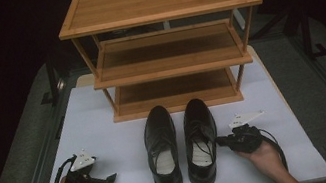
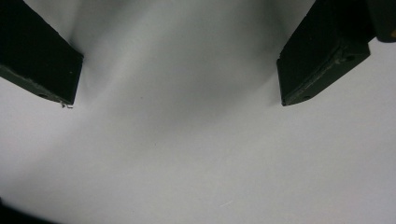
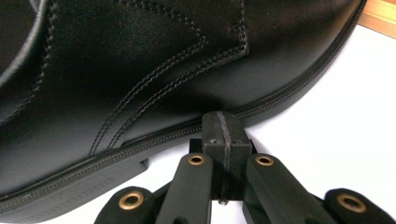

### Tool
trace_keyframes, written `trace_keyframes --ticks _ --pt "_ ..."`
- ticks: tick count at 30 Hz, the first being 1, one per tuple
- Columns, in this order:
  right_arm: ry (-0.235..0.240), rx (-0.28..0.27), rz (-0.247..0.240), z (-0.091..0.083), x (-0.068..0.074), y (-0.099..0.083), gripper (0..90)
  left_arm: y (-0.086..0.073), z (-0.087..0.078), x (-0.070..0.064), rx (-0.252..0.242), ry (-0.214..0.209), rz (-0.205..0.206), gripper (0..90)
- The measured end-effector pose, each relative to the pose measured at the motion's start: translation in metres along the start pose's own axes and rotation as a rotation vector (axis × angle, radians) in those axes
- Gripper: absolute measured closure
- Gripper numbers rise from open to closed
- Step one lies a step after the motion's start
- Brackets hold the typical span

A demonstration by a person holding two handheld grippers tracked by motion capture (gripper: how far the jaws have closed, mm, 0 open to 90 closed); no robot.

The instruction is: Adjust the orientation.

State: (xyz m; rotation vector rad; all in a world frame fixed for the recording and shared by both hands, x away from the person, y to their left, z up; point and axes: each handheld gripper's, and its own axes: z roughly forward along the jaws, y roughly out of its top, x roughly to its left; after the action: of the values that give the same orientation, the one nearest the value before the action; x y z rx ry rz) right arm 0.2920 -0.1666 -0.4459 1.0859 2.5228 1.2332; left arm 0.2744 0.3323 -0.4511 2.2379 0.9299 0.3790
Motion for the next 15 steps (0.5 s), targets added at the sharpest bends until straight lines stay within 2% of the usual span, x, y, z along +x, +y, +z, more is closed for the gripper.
trace_keyframes --ticks 15 --pt "0.03 0.011 -0.023 0.014 0.008 0.011 90.0 0.0 0.0 0.0 0.0 0.0 -0.001 0.0"
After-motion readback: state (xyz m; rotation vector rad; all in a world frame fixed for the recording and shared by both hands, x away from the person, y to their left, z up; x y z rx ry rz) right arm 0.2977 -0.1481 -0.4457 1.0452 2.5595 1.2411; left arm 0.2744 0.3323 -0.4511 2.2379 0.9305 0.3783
